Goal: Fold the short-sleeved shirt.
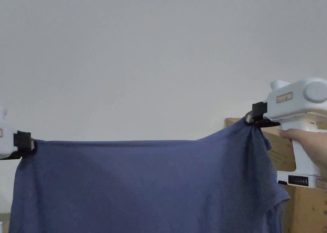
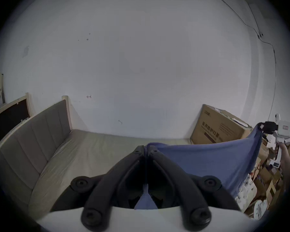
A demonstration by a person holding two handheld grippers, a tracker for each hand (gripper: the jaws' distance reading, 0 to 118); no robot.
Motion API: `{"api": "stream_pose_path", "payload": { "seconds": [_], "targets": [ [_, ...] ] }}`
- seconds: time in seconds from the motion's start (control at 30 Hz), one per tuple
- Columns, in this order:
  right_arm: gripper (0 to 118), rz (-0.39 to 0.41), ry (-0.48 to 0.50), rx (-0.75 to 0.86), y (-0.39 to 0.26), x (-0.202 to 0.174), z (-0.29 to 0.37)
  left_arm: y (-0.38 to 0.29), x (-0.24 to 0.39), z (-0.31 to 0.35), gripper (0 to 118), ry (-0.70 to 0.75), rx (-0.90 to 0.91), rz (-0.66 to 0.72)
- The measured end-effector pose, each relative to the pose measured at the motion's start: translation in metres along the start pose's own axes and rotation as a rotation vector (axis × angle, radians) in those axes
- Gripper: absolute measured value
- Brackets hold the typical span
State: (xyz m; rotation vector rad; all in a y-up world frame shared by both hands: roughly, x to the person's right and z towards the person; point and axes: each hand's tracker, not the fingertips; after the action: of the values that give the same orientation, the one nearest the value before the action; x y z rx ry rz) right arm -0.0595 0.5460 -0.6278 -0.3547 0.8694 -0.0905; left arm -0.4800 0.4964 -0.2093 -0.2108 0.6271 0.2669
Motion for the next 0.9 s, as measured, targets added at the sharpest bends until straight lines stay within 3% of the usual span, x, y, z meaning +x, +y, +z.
{"api": "stream_pose_path", "payload": {
  "seconds": [0.13,0.33,0.5,0.67,0.9],
  "targets": [
    [0,0.090,-0.070,0.073,0.038,-0.016,-0.020,0.016,0.001,-0.027,1,0.002,0.046,0.006],
    [0,0.148,-0.132,0.161,0.072,-0.031,-0.041,0.035,0.004,-0.071,1,0.009,0.104,0.011],
    [0,0.162,-0.150,0.187,0.053,-0.029,-0.065,0.021,0.006,-0.109,1,0.002,0.128,0.022],
    [0,0.162,-0.189,0.013,-0.049,0.009,-0.107,-0.061,0.005,-0.145,1,0.000,-0.009,0.013],
    [0,0.096,-0.158,-0.451,-0.287,0.086,-0.105,-0.250,-0.019,-0.134,1,-0.079,-0.392,0.015]
  ]
}}
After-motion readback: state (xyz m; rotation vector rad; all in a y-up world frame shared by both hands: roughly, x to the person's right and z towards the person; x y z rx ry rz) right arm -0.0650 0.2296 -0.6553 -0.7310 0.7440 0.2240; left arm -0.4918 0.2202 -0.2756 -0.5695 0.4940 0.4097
